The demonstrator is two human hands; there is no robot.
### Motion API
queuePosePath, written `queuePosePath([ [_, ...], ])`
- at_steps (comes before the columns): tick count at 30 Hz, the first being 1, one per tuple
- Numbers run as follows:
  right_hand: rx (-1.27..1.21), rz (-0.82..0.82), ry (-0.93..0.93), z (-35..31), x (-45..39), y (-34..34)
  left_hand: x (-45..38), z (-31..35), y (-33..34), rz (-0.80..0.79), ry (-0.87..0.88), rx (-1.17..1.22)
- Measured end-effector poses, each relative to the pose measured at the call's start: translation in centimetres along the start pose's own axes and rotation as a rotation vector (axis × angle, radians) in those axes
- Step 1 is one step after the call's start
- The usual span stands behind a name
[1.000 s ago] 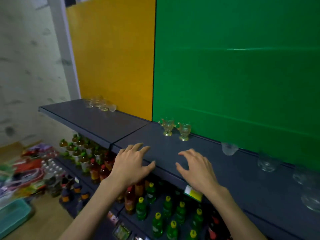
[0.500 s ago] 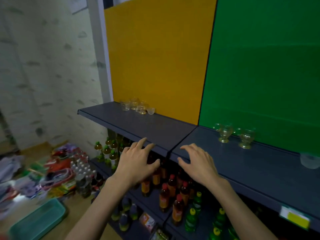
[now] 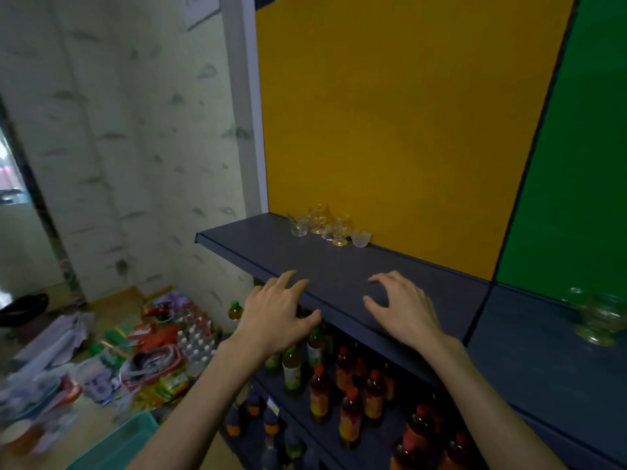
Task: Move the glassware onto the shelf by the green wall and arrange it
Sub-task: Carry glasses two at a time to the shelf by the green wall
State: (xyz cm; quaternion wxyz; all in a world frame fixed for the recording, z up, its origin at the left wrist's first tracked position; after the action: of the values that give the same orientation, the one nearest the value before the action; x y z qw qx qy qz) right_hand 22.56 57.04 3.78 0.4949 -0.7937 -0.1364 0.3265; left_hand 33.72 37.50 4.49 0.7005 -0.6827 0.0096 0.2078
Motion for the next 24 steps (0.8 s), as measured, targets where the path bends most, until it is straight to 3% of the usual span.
queuePosePath([
  [8, 0.006, 0.062, 0.051, 0.3, -11.9, 3.5, -13.3, -6.0, 0.9, 0.032, 0.053, -0.027],
  [24, 0.176, 0.036, 0.4, 3.4, -23.8, 11.2, -32.8, -9.4, 9.8, -0.08, 0.365, 0.096],
])
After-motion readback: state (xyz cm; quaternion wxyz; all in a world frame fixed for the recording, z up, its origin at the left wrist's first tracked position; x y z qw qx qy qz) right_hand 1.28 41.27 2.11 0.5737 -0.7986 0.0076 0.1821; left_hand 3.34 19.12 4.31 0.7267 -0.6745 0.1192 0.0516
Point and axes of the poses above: each hand's wrist, its own x-axis away from the middle knuckle, its own y-axis out of the palm, z = x × y, the point moved 4 cm from there along -x, towards the middle knuckle, and after that the axes turned 5 degrees about -y, right-handed, at the moved point
